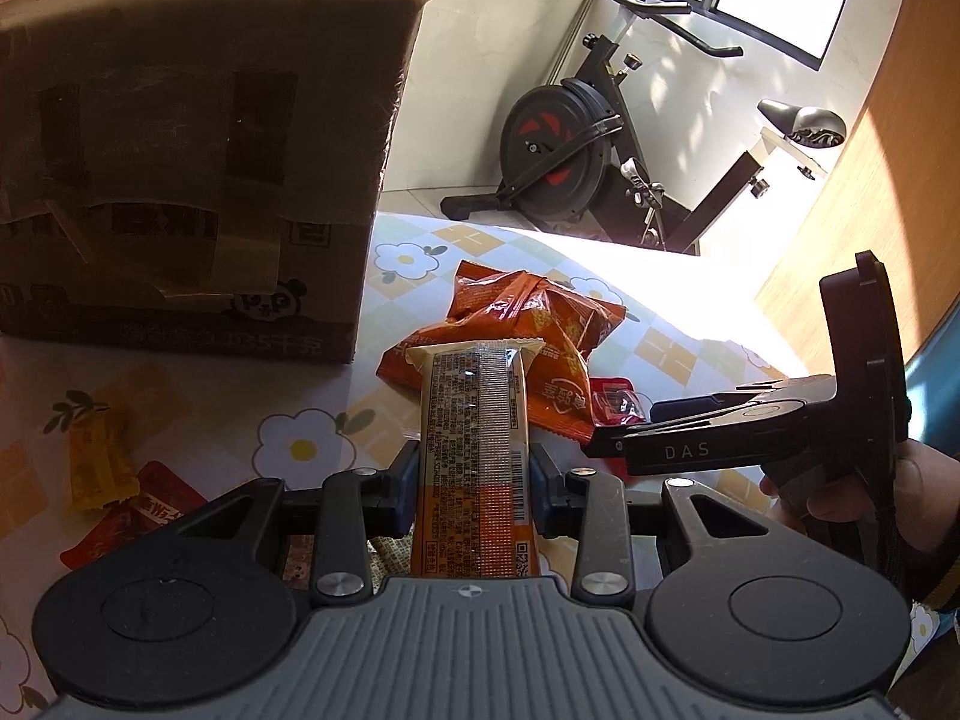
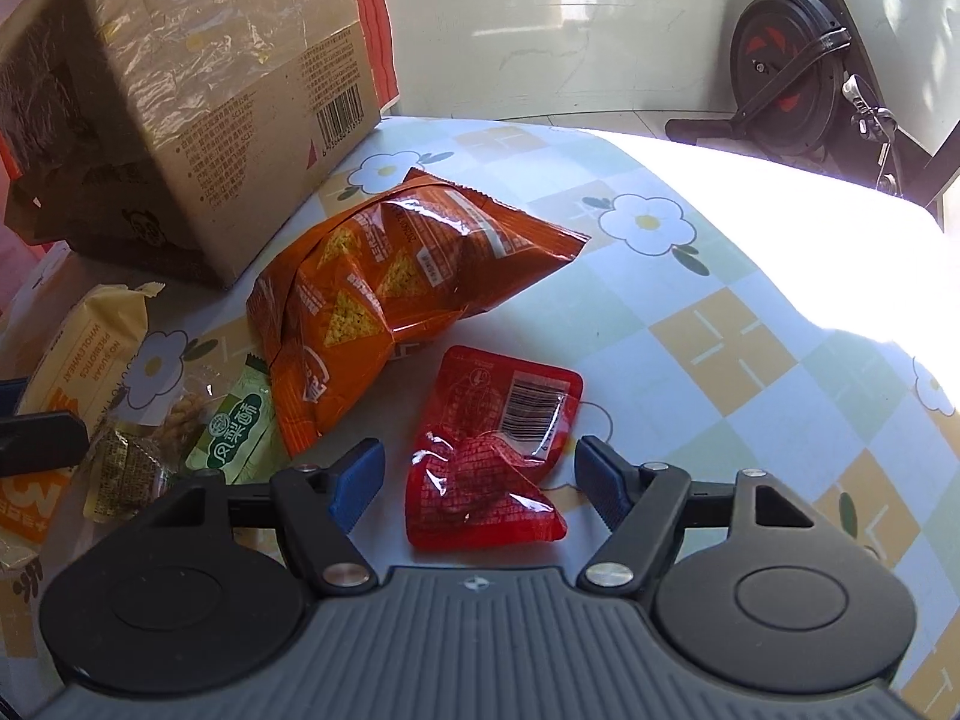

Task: Organize snacks
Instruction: 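Grasp the small red packet with the right gripper while the left gripper holds the biscuit packet, then carry the biscuit packet toward the box while the right gripper lifts the red packet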

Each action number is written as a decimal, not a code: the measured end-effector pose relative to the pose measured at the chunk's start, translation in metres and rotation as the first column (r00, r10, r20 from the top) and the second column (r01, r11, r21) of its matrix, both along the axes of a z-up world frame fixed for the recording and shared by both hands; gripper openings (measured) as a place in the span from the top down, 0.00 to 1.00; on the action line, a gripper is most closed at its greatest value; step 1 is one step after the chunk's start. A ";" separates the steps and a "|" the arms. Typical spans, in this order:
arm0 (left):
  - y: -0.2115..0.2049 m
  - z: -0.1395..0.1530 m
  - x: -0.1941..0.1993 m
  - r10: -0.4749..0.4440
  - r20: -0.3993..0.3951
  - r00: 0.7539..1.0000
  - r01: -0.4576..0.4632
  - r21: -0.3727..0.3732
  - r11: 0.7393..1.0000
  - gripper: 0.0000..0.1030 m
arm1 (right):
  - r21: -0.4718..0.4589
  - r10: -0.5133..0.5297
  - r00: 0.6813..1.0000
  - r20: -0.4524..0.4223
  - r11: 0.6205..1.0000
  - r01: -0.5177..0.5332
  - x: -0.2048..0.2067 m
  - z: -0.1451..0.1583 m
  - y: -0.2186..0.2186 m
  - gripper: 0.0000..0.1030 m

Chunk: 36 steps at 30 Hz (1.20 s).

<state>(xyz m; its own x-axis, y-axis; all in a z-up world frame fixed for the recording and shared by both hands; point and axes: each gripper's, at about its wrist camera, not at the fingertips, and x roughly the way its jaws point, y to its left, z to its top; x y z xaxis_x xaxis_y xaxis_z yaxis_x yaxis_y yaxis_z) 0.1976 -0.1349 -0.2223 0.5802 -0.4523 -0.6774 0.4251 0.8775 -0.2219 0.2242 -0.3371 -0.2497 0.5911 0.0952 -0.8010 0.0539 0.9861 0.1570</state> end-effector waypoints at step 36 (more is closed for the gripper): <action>0.002 0.005 -0.001 0.000 0.027 1.000 0.000 -0.002 1.000 0.63 | -0.050 -0.090 0.975 0.205 0.993 0.103 -0.075 0.035 -0.014 0.98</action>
<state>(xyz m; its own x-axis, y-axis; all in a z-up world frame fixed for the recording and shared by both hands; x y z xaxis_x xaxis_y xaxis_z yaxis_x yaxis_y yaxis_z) 0.1966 -0.1329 -0.2172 0.5982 -0.4537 -0.6606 0.4308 0.8771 -0.2123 0.1491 -0.3510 -0.2149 0.7452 -0.0144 -0.6667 0.1225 0.9857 0.1157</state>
